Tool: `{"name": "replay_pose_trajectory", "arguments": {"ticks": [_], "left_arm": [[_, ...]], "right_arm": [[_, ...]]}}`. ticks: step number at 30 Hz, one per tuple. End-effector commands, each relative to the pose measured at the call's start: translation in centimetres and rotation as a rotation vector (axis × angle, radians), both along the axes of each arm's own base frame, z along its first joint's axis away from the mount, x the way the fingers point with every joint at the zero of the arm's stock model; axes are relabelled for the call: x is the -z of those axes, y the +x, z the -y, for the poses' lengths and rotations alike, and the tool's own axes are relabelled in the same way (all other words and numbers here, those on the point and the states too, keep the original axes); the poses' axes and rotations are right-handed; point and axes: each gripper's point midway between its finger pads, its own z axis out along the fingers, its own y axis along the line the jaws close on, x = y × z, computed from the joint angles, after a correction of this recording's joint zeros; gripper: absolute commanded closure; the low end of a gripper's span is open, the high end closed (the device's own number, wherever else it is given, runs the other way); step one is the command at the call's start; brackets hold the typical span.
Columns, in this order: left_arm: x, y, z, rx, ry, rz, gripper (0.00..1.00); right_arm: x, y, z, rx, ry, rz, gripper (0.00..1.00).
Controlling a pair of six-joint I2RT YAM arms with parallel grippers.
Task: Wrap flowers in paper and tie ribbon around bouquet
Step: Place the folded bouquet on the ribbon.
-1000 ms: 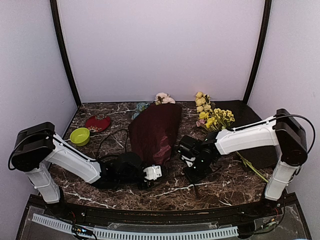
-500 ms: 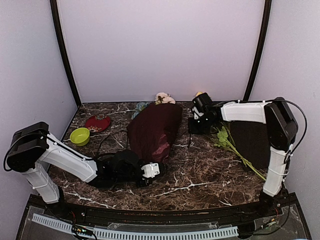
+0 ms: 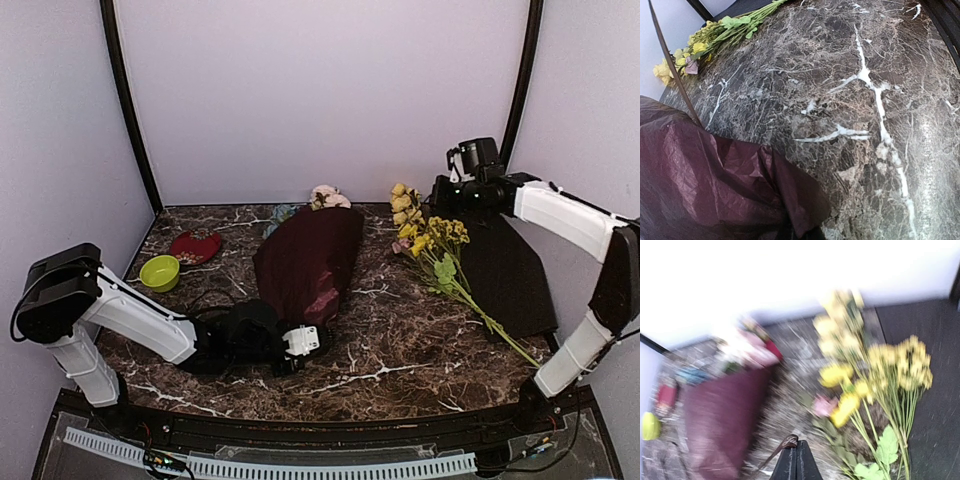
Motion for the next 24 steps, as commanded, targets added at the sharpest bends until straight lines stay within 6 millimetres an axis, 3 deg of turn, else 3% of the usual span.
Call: {"name": "replay_pose_trajectory", "arguments": {"ticks": [1, 5, 9, 11, 16, 20, 22, 24], "left_arm": [[0.0, -0.3, 1.2, 0.024, -0.032, -0.054, 1.00], [0.7, -0.6, 1.4, 0.035, -0.023, -0.088, 1.00], [0.9, -0.7, 1.4, 0.038, -0.017, -0.090, 1.00], [1.1, -0.6, 1.5, 0.036, -0.006, -0.092, 1.00], [1.8, -0.9, 1.6, 0.045, 0.001, -0.114, 1.00], [1.6, -0.8, 1.7, 0.035, -0.002, -0.123, 0.99], [0.9, -0.7, 1.7, 0.027, -0.011, -0.121, 0.89], [-0.1, -0.6, 1.7, 0.018, -0.023, -0.121, 0.73]], "right_arm": [[-7.4, -2.4, -3.7, -0.132, 0.016, 0.212, 1.00], [-8.3, -6.6, -15.5, -0.553, 0.081, 0.238, 1.00], [-6.4, -9.9, -25.0, -0.855, 0.149, 0.177, 1.00], [-4.1, -10.7, -28.3, -0.950, 0.161, 0.122, 1.00], [1.4, -9.6, -32.2, -0.995, 0.158, -0.013, 1.00], [5.4, -8.0, -33.3, -0.962, 0.122, -0.093, 1.00], [7.5, -7.3, -33.2, -0.928, 0.093, -0.133, 1.00], [9.3, -6.7, -32.7, -0.893, 0.073, -0.171, 1.00]]}}
